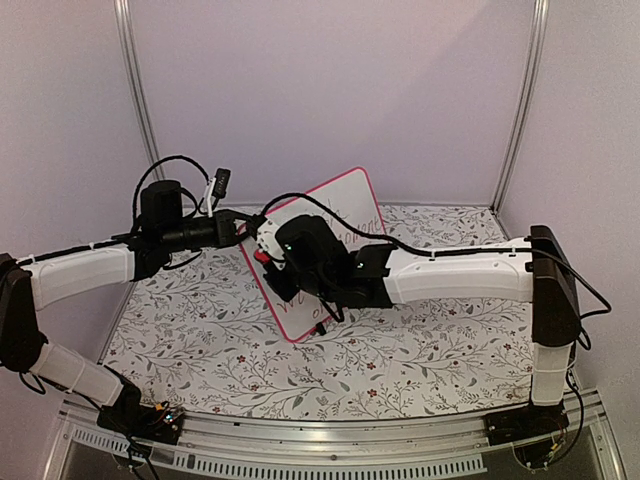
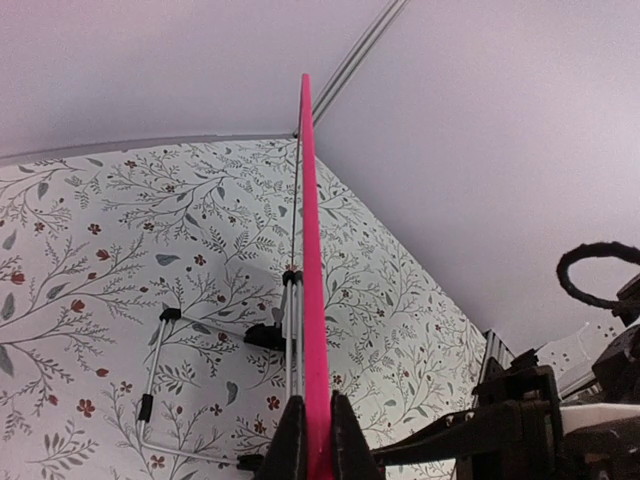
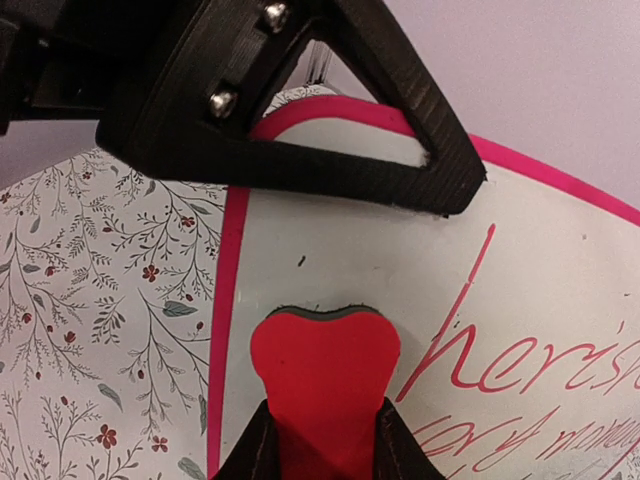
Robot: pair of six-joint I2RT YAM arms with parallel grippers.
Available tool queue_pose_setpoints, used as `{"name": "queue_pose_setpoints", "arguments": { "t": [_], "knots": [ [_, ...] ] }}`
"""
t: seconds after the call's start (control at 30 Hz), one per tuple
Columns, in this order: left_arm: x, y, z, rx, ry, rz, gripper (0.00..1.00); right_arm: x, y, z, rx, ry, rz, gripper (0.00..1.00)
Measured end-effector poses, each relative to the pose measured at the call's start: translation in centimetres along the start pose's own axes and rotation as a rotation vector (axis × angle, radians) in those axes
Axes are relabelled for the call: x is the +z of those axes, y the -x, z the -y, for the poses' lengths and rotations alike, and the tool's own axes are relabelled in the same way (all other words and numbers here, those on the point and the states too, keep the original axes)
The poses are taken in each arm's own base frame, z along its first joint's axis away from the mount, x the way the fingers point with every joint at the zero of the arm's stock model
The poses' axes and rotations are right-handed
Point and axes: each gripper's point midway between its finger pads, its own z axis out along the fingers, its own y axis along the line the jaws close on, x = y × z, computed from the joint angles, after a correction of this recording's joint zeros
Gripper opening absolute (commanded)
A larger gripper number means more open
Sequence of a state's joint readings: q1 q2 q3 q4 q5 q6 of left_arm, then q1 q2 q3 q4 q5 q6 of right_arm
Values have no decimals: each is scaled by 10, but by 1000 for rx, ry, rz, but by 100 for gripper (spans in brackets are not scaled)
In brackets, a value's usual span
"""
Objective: Erase the whiteboard
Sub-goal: Erase the whiteboard at the center of the board.
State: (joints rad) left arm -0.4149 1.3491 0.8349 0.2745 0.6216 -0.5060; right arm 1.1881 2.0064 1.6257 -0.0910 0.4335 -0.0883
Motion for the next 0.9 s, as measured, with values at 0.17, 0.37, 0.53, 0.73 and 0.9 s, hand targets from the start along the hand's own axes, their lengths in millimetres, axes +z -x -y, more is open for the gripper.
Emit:
{"name": "queue_pose_setpoints", "arguments": {
  "t": [0.17, 0.37, 0.53, 0.73, 0.9],
  "knots": [
    [0, 0, 0, -1, 2, 0, 0, 1, -19, -7, -14, 7, -32, 27],
    [0, 0, -1, -1, 3, 0, 0, 1, -31, -9, -12, -3, -51, 26],
    [0, 0, -1, 0, 3, 1, 0, 1, -33, -8, -7, -12, -54, 26],
    [0, 0, -1, 0, 4, 1, 0, 1, -39, -2, 10, -20, -66, 26],
    [0, 0, -1, 0, 5, 2, 0, 1, -40, 5, 14, -29, -73, 26]
  ]
}}
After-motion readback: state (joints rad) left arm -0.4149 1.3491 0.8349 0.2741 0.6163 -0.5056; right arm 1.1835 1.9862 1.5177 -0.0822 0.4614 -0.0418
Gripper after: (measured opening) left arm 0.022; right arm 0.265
